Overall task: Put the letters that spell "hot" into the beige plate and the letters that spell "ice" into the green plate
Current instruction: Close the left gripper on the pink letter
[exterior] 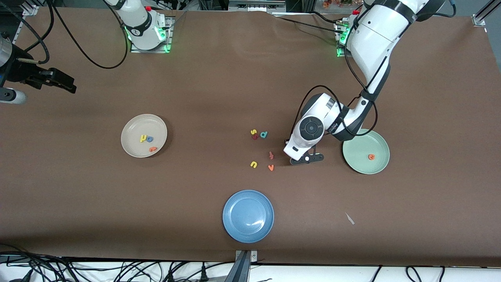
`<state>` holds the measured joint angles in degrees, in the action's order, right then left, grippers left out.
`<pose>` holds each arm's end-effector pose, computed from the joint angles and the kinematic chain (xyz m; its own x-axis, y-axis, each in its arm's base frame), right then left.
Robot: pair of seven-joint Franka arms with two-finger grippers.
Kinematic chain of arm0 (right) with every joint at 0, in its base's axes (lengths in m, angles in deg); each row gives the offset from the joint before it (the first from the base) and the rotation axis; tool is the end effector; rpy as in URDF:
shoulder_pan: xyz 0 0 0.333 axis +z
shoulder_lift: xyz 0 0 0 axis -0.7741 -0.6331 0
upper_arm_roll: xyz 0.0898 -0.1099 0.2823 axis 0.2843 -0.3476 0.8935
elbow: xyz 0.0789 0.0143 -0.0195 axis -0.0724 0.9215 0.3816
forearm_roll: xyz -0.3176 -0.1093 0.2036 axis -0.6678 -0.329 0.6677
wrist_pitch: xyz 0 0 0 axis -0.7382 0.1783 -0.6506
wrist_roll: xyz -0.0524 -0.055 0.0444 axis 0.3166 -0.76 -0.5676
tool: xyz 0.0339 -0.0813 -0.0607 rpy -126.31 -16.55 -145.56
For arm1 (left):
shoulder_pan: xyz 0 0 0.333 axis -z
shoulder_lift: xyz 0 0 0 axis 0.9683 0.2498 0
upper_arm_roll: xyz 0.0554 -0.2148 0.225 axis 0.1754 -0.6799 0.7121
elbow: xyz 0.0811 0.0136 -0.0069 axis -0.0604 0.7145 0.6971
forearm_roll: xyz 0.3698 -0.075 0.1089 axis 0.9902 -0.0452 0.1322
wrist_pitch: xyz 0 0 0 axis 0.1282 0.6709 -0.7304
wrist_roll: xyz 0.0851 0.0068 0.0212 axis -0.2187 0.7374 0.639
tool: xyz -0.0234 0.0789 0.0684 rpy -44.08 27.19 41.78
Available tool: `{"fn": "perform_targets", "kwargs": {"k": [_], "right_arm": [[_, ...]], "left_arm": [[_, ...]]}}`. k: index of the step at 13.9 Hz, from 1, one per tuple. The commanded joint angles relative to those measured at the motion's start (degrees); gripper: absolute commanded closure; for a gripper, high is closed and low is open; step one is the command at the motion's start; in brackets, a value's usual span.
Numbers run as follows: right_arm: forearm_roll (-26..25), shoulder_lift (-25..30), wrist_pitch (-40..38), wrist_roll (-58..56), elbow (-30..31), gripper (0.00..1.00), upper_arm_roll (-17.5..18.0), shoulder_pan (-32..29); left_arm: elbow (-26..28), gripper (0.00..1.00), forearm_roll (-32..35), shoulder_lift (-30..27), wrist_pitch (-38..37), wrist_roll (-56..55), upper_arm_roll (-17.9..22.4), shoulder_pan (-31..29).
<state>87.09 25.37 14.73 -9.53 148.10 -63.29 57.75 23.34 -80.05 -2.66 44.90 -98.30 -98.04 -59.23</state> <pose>0.5510 0.0166 0.6086 0.9890 -0.1087 -0.1001 -0.1055 -0.9937 0.0367 0.5720 -0.3240 0.1728 0.9658 0.1759 -0.1903 0.1650 -0.9837 -0.0717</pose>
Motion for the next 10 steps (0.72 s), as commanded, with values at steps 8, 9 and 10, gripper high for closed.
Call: {"fn": "perform_targets", "kwargs": {"k": [8,9,10], "right_arm": [[0.99,-0.53,-0.72,-0.38,-1.26,0.00,0.02,-0.52],[0.99,-0.53,-0.72,-0.47,-1.26,0.00,0.02,-0.52],[0.99,-0.53,-0.72,-0.47,-1.26,0.00,0.02,-0.52]], "left_arm": [[-0.69,1.00,-0.78,-3.70,-0.83,0.07,-0.10,-4.08],[-0.69,1.00,-0.25,-4.58,-2.75,0.24,0.08,-4.53],[-0.61,1.00,0.28,-5.72,-5.21,1.81,0.34,-5.49]]}}
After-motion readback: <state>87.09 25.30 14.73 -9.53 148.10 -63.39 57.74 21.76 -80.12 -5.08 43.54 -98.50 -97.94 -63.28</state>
